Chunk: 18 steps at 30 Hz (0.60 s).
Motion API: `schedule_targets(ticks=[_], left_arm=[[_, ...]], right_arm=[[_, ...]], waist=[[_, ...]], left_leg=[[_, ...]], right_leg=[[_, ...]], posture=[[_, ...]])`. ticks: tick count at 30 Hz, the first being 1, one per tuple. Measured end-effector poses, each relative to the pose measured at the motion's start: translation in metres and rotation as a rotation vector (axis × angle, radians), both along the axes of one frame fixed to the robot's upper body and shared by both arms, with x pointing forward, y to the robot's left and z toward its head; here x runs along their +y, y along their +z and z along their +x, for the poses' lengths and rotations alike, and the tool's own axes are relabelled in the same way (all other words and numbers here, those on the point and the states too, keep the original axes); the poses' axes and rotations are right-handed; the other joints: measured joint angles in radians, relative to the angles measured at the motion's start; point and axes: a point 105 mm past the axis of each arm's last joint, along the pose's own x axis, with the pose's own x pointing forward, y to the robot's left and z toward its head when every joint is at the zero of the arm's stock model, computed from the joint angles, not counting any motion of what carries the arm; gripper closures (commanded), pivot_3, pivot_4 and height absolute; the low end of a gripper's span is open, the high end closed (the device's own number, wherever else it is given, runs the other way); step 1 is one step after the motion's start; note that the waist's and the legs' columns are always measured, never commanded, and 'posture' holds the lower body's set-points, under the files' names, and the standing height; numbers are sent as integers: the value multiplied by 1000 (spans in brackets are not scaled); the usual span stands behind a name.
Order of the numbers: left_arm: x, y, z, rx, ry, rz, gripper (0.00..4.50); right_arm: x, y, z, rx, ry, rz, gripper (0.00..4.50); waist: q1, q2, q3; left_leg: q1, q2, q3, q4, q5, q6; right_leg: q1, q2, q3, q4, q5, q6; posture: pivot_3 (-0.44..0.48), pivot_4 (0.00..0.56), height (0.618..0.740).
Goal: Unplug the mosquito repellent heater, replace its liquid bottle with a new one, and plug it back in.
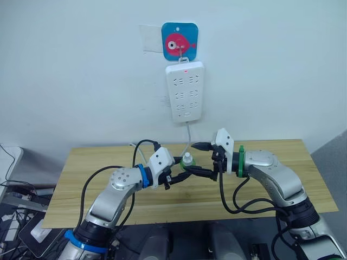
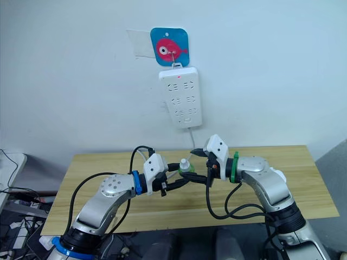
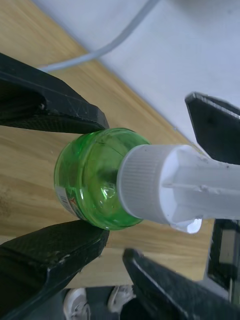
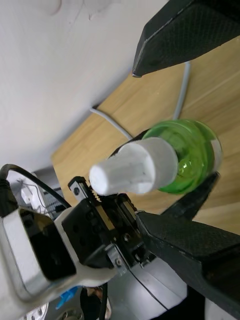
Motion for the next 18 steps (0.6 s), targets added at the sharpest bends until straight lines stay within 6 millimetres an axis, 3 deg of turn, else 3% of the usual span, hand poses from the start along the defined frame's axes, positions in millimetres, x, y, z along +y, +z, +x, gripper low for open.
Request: schedule_targets(ticks=[9,14,18], left_arm=[[1,1,0,19,-9,-6,2318],[0,1,-3,27,-35,-14,2318],[2,6,-13,-4,-140,-8,2318]], right_arm=[[5,-2,-6,16,8,31,3381],[3,0,-9,33,39,21,3415],[7,12,-18,9,205,-31,3415]], waist=[[-4,0,0],[-4,0,0],[-4,0,0]], left_leg=[[0,0,0,0,0,0],[0,0,0,0,0,0],[0,0,0,0,0,0]], right_leg=[[0,0,1,0,0,0],[0,0,0,0,0,0],[0,0,0,0,0,0]], posture=[[-47,186,740],[-33,188,740],[-24,184,740]])
